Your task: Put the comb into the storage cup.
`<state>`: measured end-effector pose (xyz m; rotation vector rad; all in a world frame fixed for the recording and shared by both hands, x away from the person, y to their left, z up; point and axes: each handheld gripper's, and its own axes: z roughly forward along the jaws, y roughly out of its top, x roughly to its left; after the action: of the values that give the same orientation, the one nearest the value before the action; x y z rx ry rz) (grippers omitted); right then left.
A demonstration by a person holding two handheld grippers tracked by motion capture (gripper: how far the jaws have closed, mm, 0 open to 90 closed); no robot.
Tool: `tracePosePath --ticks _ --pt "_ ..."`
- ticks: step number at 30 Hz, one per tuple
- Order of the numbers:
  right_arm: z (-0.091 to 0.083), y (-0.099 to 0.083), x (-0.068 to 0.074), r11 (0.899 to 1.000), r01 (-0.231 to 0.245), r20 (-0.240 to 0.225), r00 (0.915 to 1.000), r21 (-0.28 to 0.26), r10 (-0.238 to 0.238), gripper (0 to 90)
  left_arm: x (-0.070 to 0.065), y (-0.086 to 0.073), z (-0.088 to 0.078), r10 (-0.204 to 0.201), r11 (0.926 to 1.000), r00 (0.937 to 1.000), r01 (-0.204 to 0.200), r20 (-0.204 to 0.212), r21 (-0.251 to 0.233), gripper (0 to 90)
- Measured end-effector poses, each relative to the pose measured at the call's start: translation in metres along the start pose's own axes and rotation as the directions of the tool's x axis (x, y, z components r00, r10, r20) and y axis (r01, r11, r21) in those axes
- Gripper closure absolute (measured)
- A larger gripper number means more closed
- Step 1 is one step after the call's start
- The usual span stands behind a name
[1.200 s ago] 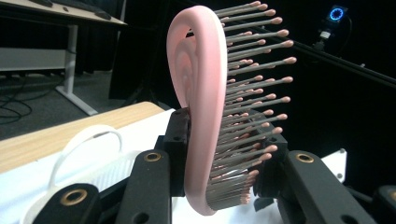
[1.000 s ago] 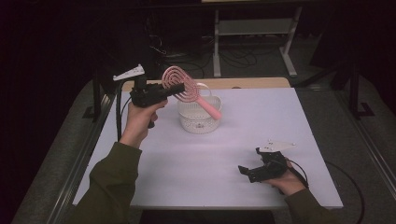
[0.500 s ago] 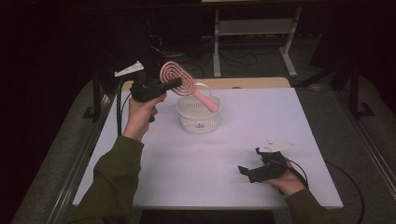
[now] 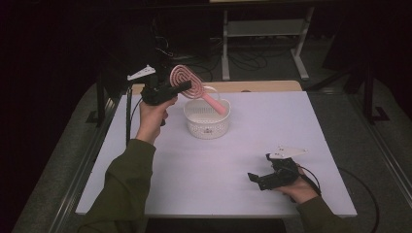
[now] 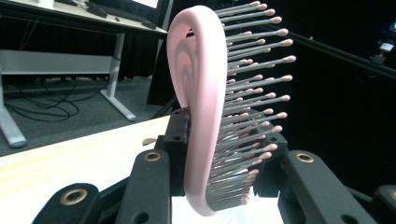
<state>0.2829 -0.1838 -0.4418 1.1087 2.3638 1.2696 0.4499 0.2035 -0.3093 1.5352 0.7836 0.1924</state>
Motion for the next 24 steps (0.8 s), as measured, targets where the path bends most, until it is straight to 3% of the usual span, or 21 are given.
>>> tracePosePath --ticks 24 --pt "-0.001 0.0 0.001 1.0 -0.001 0.0 1.0 0.001 0.001 0.0 0.016 -0.035 0.015 -0.058 0.9977 0.9963 0.06 -0.063 0.033 65.4"
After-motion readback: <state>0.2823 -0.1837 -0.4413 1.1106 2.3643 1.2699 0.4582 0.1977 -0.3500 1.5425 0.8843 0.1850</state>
